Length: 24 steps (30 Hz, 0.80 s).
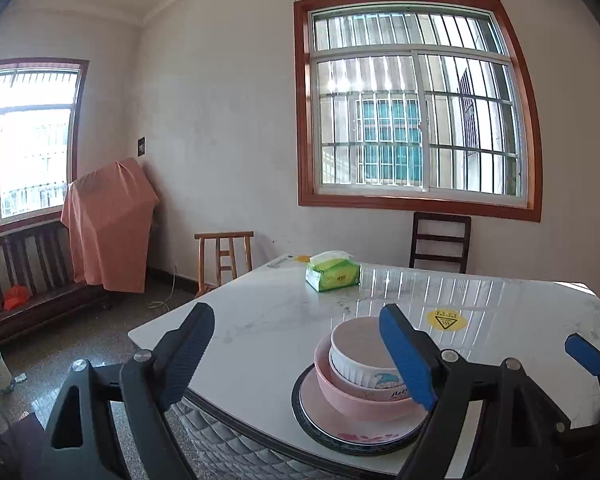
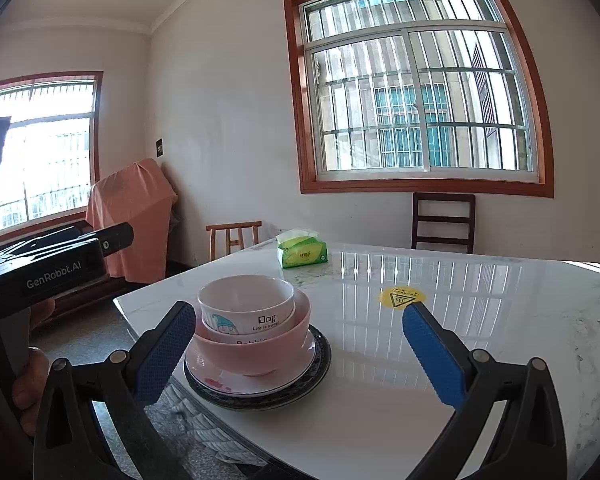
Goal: Organize plates and bowls
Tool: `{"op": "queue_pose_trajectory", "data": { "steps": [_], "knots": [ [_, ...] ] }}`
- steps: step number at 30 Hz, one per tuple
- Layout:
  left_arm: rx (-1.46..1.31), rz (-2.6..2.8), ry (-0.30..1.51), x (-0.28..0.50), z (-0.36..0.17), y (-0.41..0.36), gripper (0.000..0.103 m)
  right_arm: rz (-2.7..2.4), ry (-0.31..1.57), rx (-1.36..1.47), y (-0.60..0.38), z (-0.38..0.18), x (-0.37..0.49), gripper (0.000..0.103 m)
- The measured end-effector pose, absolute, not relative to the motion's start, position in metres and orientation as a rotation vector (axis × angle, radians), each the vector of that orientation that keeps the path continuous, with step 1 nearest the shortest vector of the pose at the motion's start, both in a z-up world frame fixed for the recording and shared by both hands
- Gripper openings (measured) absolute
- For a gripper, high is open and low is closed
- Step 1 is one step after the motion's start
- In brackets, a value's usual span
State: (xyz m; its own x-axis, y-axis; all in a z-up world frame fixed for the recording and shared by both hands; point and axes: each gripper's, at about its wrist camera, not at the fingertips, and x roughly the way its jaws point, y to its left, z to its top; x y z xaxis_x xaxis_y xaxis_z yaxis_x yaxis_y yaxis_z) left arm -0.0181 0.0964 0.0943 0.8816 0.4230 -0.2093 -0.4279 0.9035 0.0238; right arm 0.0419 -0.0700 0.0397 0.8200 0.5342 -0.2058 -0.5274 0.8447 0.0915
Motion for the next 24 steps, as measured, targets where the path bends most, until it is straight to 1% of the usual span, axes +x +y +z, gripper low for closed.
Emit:
{"op": "queue_pose_trajectory", "data": {
  "steps": [5, 8, 9, 11, 14, 24],
  "knots": [
    [-0.055, 0.326, 0.165, -0.041, 0.11, 0.088, 0.089, 0.578, 0.23, 0.054, -0.074, 0.042, 0.039, 0.103],
    [-0.015, 0.369, 0.153, -0.046, 0.114, 0.078, 0.089, 0.58, 0.22, 0.068, -0.077, 0.044, 0.034, 0.103],
    [-0.002, 0.368, 0.161, -0.045, 0.115, 0.075, 0.089, 0.58, 0.215, 0.065, -0.078, 0.045, 0.032, 0.103],
    [-0.005, 0.348, 0.221, -0.039, 0.116, 0.074, 0.095, 0.584, 0.204, 0.06, -0.078, 0.046, 0.028, 0.103],
    [-0.03, 0.365, 0.273, -0.034, 0.113, 0.077, 0.095, 0.586, 0.199, 0.055, -0.078, 0.046, 0.025, 0.103],
    [-0.092, 0.376, 0.166, -0.059, 0.121, 0.093, 0.095, 0.609, 0.212, 0.052, -0.075, 0.045, 0.021, 0.103]
  ]
}}
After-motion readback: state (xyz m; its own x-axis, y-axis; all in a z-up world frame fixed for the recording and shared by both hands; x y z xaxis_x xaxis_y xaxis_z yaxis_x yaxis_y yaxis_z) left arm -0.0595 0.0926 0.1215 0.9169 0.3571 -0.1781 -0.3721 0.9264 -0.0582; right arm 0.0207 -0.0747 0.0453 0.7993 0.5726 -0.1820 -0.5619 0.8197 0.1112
